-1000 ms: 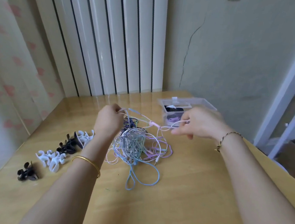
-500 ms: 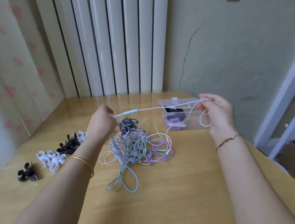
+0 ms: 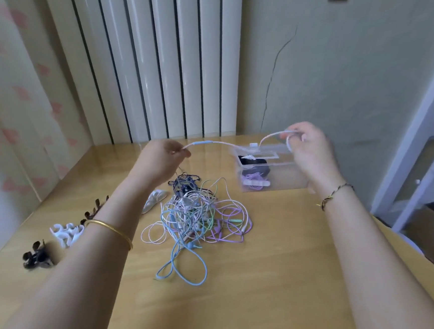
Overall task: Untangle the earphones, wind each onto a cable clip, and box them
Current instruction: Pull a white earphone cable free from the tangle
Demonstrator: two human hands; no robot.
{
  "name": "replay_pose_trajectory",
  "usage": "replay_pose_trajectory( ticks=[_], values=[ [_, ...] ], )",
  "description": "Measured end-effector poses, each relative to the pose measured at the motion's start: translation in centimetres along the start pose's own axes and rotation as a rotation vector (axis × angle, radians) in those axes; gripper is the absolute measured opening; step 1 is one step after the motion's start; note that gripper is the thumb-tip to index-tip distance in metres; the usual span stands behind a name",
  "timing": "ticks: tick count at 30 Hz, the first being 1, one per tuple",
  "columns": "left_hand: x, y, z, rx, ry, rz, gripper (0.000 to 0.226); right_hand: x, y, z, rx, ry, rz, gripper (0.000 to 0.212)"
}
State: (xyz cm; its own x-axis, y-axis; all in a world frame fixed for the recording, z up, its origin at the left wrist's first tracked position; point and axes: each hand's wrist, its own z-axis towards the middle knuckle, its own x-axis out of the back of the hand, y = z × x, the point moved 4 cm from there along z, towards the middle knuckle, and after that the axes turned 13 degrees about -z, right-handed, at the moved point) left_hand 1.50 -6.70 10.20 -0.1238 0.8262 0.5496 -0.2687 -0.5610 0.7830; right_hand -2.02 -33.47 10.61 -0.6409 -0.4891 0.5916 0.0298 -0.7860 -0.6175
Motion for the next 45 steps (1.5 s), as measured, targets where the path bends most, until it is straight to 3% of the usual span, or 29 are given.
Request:
replay_pose_trajectory(
  ticks=[2, 5, 7, 8, 10, 13, 14, 17, 19, 21, 24, 26, 28, 29, 31, 32, 34, 36, 40, 45],
  values=[
    [0.0, 0.2, 0.0, -0.035, 0.043, 0.151, 0.02, -1.6, 0.6, -0.6, 0.027, -0.258, -0.121, 0.015],
    [-0.3, 0.8, -0.2, -0.125, -0.015, 0.04, 0.022, -3.7, 2.2, -3.8, 0.096, -0.769, -0.625, 0.017],
    [-0.9, 1.4, -0.7, -0.146, -0.123, -0.171, 0.023, -3.3, 2.9, -5.5, 0.093, -1.006, -0.807, 0.047],
    [-1.2, 1.8, -1.0, -0.132, -0.184, -0.27, 0.022, -3.1, 2.9, -5.7, 0.093, -1.058, -0.784, 0.063],
    [-1.7, 2.4, -1.1, -0.132, -0.243, -0.34, 0.02, -2.6, 1.4, -5.2, 0.138, -0.996, -0.55, 0.077],
    [-2.3, 3.4, -1.2, -0.197, -0.295, -0.276, 0.017, -1.7, -2.8, -4.2, 0.153, -0.744, 0.068, 0.065],
    [-2.4, 3.9, -1.3, -0.215, -0.32, -0.267, 0.018, -1.7, -4.0, -3.9, 0.16, -0.681, 0.171, 0.061],
    [-2.4, 5.0, -1.6, -0.267, -0.327, -0.237, 0.028, -2.2, -6.4, -4.0, 0.326, -0.523, 0.123, 0.022],
    [-2.1, 5.1, -1.4, -0.275, -0.308, -0.259, 0.022, -2.4, -6.8, -4.0, 0.353, -0.445, 0.207, 0.027],
    [-1.8, 4.3, -1.1, -0.266, -0.295, -0.223, 0.014, -2.0, -6.9, -4.0, 0.218, -0.386, 0.539, 0.029],
    [-2.0, 2.0, -0.8, -0.203, -0.288, -0.183, 0.011, -1.4, -6.7, -3.6, -0.069, -0.372, 1.241, 0.032],
    [-2.4, 0.4, -0.6, -0.155, -0.276, -0.16, 0.01, -1.1, -6.6, -3.5, -0.192, -0.393, 1.497, 0.035],
    [-3.0, -0.9, -0.4, -0.14, -0.251, -0.092, 0.009, -1.0, -6.2, -3.6, -0.276, -0.37, 1.404, 0.033],
    [-3.2, -1.4, -0.3, -0.143, -0.227, -0.06, 0.008, -0.8, -5.9, -3.7, -0.239, -0.324, 1.171, 0.03],
    [-3.4, -1.7, -0.1, -0.165, -0.176, -0.055, 0.007, -0.9, -5.3, -4.0, -0.032, -0.256, 0.374, 0.02],
    [-3.5, -1.5, -0.1, -0.188, -0.157, -0.081, 0.007, -1.6, -5.1, -4.1, 0.081, -0.299, 0.017, 0.023],
    [-3.7, -0.8, 0.0, -0.241, -0.114, -0.144, 0.008, -3.4, -4.8, -4.8, 0.25, -0.485, -0.374, 0.027],
    [-3.6, -0.3, 0.1, -0.264, -0.058, -0.218, 0.008, -3.8, -5.5, -5.0, 0.333, -0.526, -0.304, 0.017],
    [-4.7, -1.0, -0.3, -0.214, -0.145, -0.215, 0.009, -2.3, -7.2, -2.7, 0.18, -0.25, 0.393, 0.023],
    [-5.2, -2.1, -0.3, -0.197, -0.16, -0.205, 0.009, -2.5, -9.1, -1.3, 0.206, -0.236, 0.419, 0.022]
  ],
)
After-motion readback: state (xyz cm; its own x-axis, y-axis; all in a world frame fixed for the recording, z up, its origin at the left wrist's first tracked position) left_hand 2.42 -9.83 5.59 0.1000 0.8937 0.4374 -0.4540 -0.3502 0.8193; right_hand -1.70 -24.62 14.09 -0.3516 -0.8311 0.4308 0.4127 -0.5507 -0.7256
